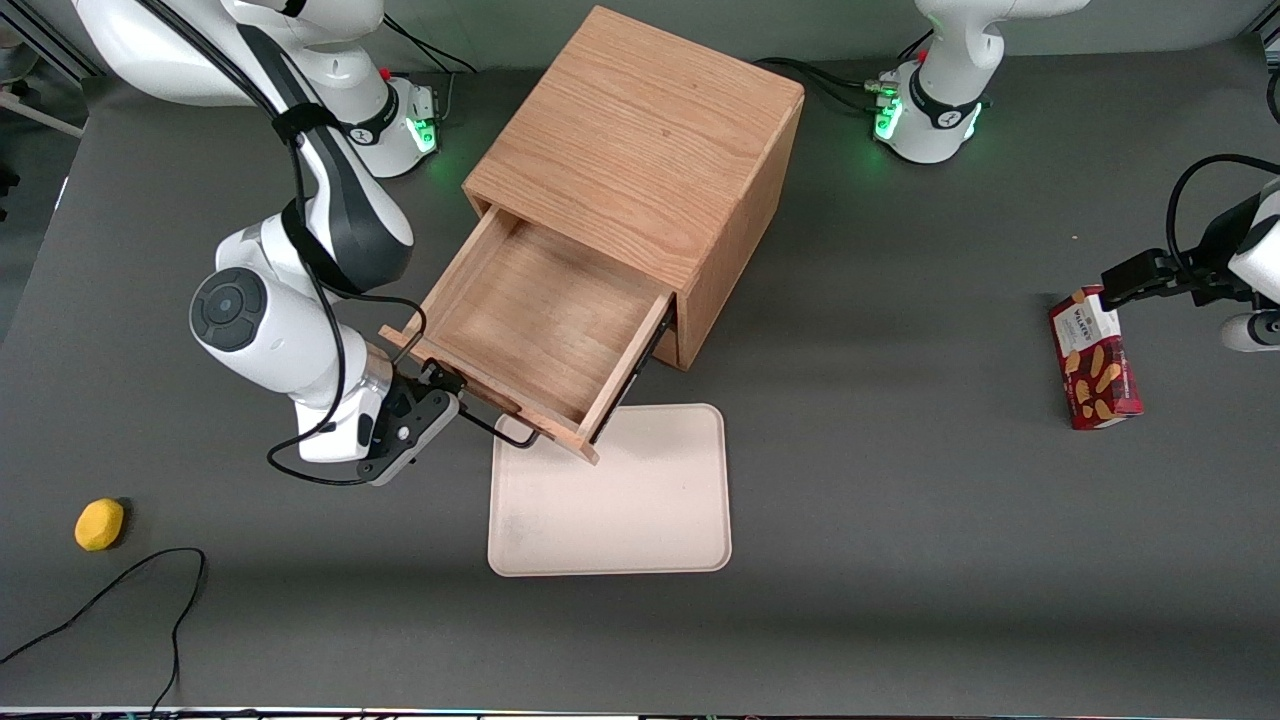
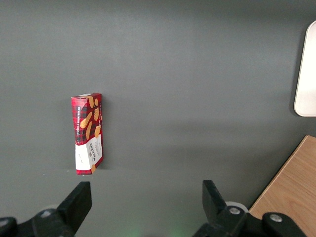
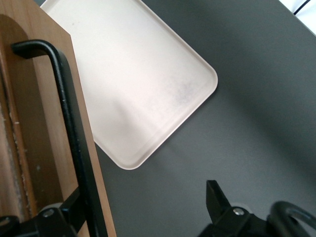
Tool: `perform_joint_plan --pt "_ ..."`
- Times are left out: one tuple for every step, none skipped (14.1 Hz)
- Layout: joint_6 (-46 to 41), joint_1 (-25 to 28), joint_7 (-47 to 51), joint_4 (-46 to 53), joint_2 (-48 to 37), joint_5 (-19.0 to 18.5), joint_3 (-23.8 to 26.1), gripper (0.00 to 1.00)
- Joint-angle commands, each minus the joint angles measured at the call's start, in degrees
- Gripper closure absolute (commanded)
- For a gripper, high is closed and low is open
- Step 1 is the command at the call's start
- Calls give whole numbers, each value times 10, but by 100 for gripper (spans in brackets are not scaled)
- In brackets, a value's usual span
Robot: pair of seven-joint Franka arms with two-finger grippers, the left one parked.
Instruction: Open upper drawer
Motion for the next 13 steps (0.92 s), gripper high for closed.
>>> perform_joint_plan --pt "3 4 -11 16 9 2 -14 0" --pt "3 4 -11 16 9 2 -14 0" --pt "3 4 -11 16 9 2 -15 0" --pt "3 4 -11 16 10 2 -14 0" --pt "3 4 -11 16 9 2 -15 0" --pt "3 3 -11 16 9 2 -16 0" --pt "4 2 -12 16 9 2 -19 0" --pt "10 2 -16 16 9 3 -27 0" --pt "21 2 -24 16 10 6 -28 0" --pt "26 2 -29 16 12 9 -29 0" --pt "26 2 -28 16 14 13 -32 0" --pt "26 2 -27 16 14 20 -34 0" --pt "26 3 -23 16 13 29 -34 0"
